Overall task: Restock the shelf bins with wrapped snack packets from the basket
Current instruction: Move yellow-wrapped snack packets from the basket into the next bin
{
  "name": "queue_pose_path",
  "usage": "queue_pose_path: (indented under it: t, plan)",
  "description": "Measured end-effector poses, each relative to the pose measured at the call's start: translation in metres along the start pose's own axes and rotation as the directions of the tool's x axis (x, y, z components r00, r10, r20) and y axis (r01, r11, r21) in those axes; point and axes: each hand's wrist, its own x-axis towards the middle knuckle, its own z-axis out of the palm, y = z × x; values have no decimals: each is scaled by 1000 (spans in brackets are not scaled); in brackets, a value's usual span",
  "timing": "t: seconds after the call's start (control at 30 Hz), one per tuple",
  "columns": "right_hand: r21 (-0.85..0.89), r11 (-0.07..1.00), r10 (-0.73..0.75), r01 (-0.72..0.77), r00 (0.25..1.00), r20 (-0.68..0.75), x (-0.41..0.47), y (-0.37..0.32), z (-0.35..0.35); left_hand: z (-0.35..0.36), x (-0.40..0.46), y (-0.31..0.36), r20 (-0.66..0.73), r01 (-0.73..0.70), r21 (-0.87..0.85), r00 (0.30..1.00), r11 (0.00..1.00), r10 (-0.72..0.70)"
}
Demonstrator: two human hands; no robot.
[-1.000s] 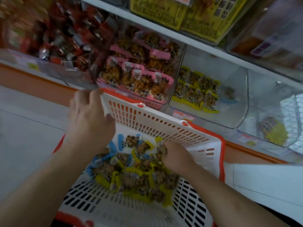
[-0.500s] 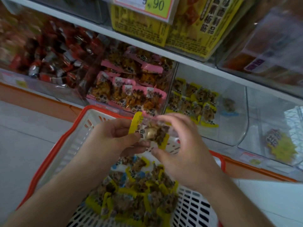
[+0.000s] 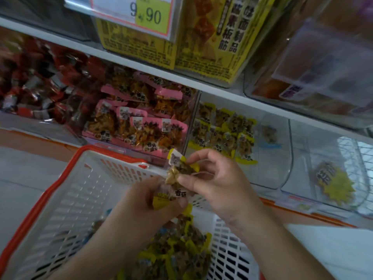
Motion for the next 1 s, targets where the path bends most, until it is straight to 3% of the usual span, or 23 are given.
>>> queue_pose_path:
  t: [0.13, 0.23, 0.37, 0.67, 0.9, 1.0]
  plan:
    - [-93, 989, -139, 115, 938, -316, 20, 4, -26, -1, -1, 3, 39, 49, -45, 998, 998, -47]
    - [-252, 965, -182, 72, 876, -447, 56, 10, -48, -8, 1, 1, -8, 19, -3, 1000, 1000, -19]
    - [-387, 920, -93, -61, 926, -366, 96, 26, -51, -15, 4, 1, -38, 22, 31, 999, 999, -21]
    - [-503, 854, 45, -129, 983, -176, 124, 43, -40, -23, 14, -1, -75, 40, 88, 997, 995, -33]
    - [-598, 794, 43, -109, 991, -123, 115, 34, -39, -23, 14, 1, -90, 11, 203, 996, 979, 7]
    - [-605, 791, -45, -88, 979, -201, 106, 21, -42, -31, 14, 11, -151, -39, 340, 984, 940, 95]
